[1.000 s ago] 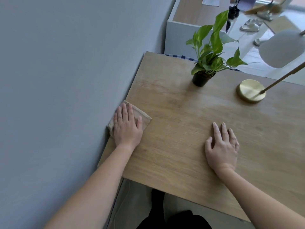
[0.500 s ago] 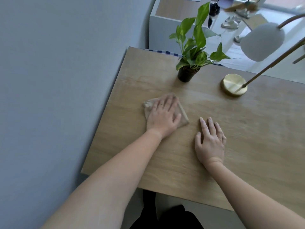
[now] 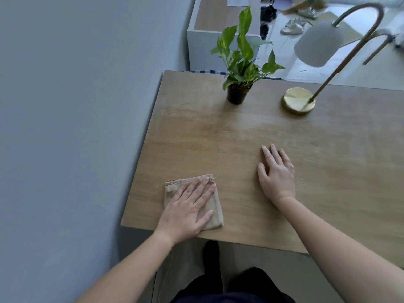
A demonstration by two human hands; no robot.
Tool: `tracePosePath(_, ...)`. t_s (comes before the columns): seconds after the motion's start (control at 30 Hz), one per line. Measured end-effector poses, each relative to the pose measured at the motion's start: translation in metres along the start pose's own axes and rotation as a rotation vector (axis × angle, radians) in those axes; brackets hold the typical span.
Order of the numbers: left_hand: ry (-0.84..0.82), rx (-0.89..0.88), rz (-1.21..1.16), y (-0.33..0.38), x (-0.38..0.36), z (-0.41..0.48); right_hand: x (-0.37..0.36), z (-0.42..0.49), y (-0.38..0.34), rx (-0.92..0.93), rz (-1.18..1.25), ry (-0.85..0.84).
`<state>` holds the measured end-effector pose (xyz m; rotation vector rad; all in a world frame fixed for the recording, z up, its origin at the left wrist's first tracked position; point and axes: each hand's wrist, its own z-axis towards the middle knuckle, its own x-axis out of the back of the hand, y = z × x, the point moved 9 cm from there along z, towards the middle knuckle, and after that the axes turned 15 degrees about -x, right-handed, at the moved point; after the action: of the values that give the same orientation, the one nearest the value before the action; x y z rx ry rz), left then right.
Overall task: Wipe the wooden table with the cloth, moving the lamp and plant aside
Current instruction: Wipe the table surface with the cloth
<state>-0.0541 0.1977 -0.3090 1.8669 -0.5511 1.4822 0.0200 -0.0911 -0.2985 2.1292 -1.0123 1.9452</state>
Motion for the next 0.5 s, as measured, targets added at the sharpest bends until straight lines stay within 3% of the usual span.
tracePosePath(0.23, -0.014, 0.027, -0.028, 0.002, -0.001, 0.007, 0.01, -0.003, 0.023, 0.083, 0.002, -0.029)
tracePosePath(0.5, -0.032, -0.104, -0.013, 0.046, -0.002, 0.081, 0.046, -0.021, 0.119, -0.126, -0.097, 0.09)
